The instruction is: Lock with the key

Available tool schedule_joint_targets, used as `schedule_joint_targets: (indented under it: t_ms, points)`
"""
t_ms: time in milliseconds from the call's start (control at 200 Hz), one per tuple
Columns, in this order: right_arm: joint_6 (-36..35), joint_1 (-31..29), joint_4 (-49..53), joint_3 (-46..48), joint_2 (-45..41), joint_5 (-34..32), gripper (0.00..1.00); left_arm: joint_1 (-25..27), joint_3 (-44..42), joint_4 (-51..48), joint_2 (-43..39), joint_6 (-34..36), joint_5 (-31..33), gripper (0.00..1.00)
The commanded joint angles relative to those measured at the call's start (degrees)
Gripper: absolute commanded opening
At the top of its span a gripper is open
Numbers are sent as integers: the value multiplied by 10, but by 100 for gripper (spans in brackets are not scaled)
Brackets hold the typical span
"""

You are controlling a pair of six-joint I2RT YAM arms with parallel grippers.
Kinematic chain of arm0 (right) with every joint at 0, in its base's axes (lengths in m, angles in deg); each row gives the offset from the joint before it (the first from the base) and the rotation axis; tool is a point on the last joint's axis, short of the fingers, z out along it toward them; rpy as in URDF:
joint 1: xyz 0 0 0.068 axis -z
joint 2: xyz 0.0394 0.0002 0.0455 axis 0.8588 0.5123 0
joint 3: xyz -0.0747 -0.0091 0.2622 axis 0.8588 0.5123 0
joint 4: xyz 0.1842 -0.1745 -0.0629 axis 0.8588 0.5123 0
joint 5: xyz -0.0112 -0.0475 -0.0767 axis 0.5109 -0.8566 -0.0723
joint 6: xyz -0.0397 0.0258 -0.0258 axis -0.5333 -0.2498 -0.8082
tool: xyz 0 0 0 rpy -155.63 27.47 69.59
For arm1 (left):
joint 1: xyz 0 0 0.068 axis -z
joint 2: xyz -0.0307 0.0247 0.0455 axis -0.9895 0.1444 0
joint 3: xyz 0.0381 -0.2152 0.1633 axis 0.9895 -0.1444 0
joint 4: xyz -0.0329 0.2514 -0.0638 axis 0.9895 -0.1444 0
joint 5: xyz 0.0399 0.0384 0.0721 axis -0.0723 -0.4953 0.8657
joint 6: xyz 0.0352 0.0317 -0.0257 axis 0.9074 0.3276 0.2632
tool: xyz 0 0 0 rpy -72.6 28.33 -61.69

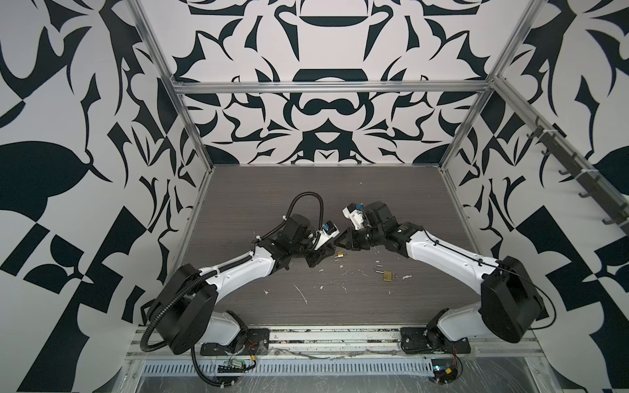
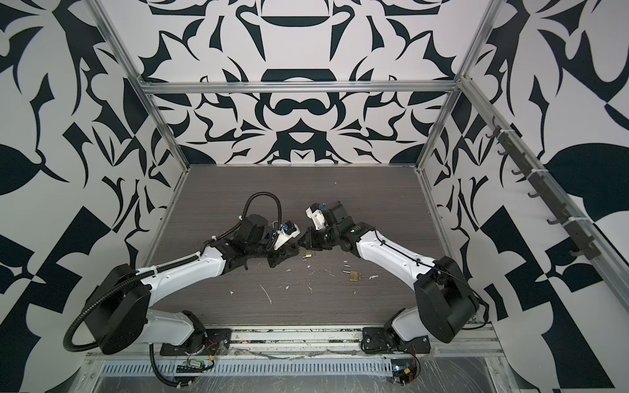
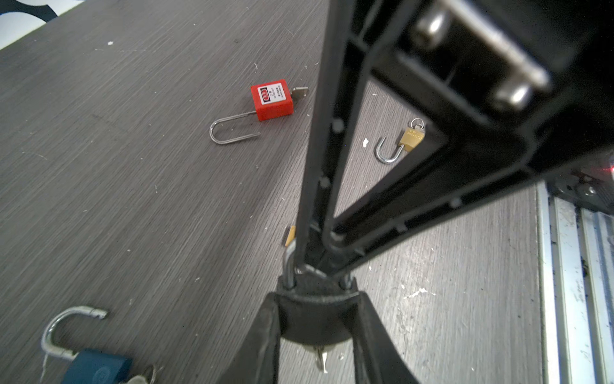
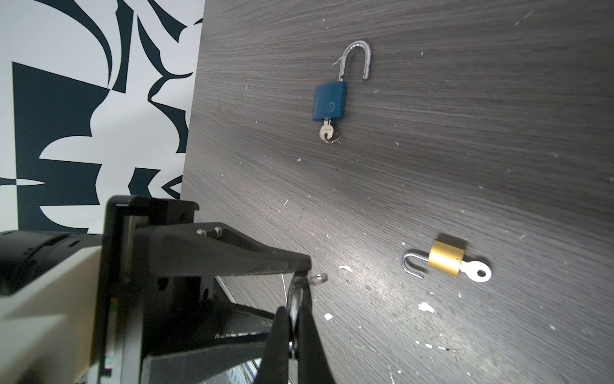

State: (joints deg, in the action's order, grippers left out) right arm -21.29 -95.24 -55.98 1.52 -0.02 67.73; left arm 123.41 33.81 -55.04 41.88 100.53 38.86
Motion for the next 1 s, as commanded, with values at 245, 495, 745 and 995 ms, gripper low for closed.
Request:
schedule_joint_targets:
  t_ms: [245, 495, 745, 995]
  points:
    - [6, -39, 50, 32, 36, 70, 0, -4, 96, 304, -23, -31, -68, 0]
    - [-31, -31, 94, -21, 8, 27, 0, -4, 63, 237, -19, -20, -48, 0]
    - [-78, 30, 126, -140, -20, -21, 32, -3, -31, 181, -26, -50, 4, 0]
    - [-107, 74, 125, -203, -38, -59, 60, -3, -65, 144, -45, -100, 23, 0]
